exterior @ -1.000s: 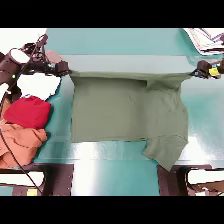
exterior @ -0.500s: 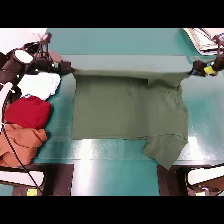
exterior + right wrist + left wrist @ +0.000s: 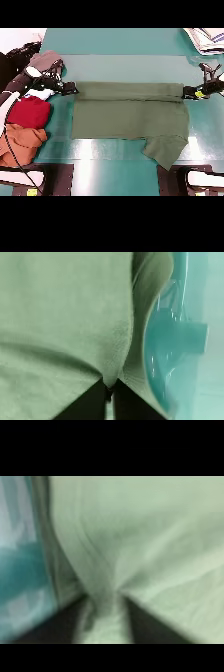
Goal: Fold the shirts.
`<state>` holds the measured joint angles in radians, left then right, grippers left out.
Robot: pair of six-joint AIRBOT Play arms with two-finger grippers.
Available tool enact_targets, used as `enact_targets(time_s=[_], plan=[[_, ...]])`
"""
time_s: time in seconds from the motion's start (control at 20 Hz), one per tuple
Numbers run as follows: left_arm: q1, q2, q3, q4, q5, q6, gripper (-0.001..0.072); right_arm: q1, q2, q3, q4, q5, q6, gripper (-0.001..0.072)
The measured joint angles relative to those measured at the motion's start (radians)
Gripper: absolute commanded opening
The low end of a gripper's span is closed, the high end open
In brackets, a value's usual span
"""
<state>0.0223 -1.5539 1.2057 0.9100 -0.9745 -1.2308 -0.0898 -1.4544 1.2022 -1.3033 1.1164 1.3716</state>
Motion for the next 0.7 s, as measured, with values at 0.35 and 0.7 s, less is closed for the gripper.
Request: enact_targets(time_s=[0.35, 0.7], plan=[[0.000, 0.109, -0.077, 0.146, -0.153, -0.109, 0.0514, -0.056, 0.167, -0.028, 0.002, 0.126, -0.005, 0.0376], [0.000, 0.402, -0.487, 0.215, -0.205, -0.168, 0.0514, -0.180, 0.395, -0.196, 0.016, 0.241, -0.048, 0.0386]])
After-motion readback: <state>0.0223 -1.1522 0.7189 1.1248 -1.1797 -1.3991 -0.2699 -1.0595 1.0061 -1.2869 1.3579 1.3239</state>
